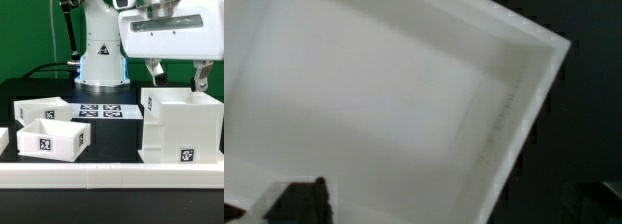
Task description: Assemble drawer
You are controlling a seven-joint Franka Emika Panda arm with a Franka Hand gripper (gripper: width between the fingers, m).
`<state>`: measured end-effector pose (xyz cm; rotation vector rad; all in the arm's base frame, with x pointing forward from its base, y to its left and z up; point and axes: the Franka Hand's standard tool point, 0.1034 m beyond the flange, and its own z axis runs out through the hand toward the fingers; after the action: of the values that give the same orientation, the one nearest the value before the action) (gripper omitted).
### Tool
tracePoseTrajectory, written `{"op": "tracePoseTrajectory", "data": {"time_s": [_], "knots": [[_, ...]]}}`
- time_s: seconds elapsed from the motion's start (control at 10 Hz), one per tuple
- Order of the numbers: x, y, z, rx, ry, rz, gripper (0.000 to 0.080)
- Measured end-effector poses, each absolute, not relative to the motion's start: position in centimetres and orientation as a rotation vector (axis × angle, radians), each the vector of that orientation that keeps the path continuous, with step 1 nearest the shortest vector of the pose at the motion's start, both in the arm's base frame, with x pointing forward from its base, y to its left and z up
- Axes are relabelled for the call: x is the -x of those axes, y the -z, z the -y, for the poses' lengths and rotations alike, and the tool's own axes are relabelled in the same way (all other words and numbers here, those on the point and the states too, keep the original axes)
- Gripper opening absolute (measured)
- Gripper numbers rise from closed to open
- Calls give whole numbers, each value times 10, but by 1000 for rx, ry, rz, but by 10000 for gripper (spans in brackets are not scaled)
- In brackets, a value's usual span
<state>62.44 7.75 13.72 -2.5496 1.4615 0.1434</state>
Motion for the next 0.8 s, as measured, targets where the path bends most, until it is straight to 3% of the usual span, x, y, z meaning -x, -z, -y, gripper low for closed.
{"op": "tracePoseTrajectory", "data": {"time_s": [0.4, 0.8], "knots": [[-599, -136, -51, 2794, -147, -989, 648], [-579, -119, 3, 2862, -77, -783, 648]]}}
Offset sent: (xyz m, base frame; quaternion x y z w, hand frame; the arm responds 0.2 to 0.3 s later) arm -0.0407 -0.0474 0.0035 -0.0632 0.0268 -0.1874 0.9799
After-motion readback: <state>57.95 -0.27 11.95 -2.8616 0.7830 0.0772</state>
